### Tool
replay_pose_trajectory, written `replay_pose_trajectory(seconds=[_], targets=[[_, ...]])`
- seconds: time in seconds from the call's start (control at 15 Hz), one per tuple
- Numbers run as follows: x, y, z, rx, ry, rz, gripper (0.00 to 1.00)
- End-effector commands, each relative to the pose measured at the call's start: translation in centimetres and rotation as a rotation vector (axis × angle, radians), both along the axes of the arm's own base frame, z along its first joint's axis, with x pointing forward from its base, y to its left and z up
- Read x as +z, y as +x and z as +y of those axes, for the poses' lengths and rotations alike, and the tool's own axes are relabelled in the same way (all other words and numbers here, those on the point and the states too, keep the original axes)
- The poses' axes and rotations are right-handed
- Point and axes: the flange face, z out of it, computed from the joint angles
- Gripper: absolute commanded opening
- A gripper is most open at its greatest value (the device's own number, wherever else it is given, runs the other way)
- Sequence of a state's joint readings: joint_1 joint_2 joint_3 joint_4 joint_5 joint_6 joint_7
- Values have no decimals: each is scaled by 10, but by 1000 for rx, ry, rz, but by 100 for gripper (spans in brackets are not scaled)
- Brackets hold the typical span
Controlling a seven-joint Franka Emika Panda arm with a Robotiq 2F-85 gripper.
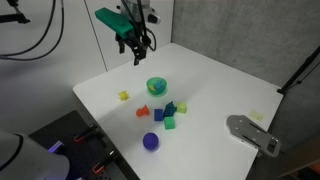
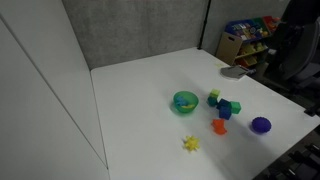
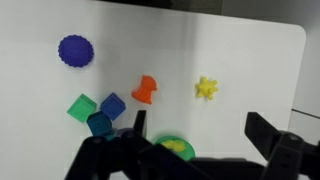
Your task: Put the green object in the bowl
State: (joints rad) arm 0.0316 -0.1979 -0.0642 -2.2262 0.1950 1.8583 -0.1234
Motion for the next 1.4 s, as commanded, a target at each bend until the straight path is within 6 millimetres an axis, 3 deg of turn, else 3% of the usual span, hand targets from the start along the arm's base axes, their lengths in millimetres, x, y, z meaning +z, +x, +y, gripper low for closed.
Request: replay_pose_trajectory(seconds=[0.0, 0.4, 0.67, 1.0, 1.33], targets=[[-10, 41, 6, -50, -40, -17, 100], [-51, 99, -7, -107, -90, -62, 100], [-84, 126, -21, -135, -158, -124, 100], [-123, 149, -39, -147, -219, -159, 100], [-163, 158, -55, -111, -266, -127, 100]])
